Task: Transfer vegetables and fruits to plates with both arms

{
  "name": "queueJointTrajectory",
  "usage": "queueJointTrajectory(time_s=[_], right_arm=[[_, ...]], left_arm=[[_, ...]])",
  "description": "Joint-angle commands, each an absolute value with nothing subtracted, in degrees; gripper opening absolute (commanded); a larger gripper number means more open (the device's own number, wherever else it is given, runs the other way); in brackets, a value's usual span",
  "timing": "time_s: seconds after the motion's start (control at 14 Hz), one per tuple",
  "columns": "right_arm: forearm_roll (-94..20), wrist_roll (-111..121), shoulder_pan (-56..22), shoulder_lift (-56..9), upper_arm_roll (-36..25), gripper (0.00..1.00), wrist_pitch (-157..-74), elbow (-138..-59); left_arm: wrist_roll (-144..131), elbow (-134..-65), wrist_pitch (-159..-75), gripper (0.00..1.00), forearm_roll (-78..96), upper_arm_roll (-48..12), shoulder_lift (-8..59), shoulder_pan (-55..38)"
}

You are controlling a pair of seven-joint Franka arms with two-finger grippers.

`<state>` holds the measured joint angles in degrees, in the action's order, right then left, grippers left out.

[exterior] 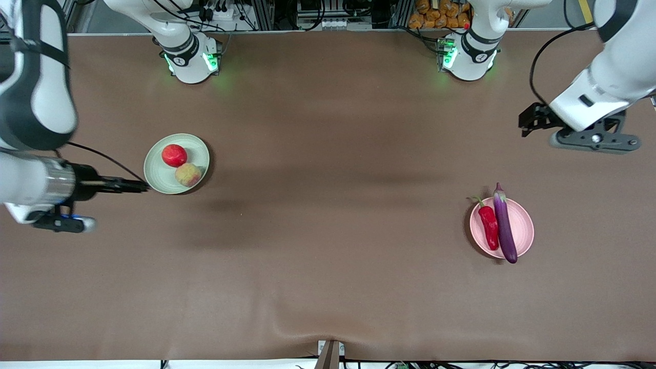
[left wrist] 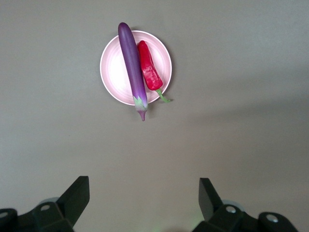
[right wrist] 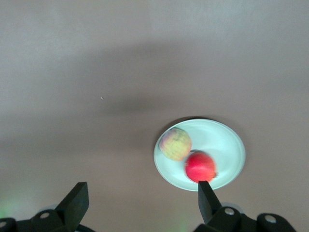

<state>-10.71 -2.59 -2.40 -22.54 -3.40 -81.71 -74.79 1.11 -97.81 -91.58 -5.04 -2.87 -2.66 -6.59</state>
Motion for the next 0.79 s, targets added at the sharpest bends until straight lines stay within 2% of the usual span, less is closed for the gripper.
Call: queueJointTrajectory(time_s=[0.0,0.14,0.29,0.43,0.57,0.71], right_arm=[[-9.41,1.14,-1.06,-22.94,-2.9,1.0,-75.08,-67.25],[-9.4,1.06,-0.62,-20.84,-2.55,1.0,-71.39,-63.82],[-7.58,1.23,-0.62,-14.81,-2.46,1.0,-69.26,-64.15],[-3.36,1.49,-1.05,-6.81,-2.11,1.0,-70.56,-71.5],[-1.93,1.76,-0.62,1.54,-1.41,1.0,-76.0,-82.65],[-1.76,4.65,-0.18,5.18,-1.41,1.0,-78.83,-88.14]], left_arm=[[2.2,-96.5,-88.78,1.0,-3.96,-3.43,-4.12,-5.71],[1.94,-95.11,-86.58,1.0,-1.77,-3.52,-4.22,-5.28],[0.01,-92.91,-85.52,1.0,-0.62,-3.43,-4.04,-4.48],[-2.81,-92.55,-84.29,1.0,-1.05,-3.78,-3.96,-4.48],[-2.73,-91.15,-84.37,1.0,-1.58,-3.96,-3.26,-4.48],[-2.29,-89.57,-84.29,1.0,-1.67,-4.04,-2.46,-4.48]])
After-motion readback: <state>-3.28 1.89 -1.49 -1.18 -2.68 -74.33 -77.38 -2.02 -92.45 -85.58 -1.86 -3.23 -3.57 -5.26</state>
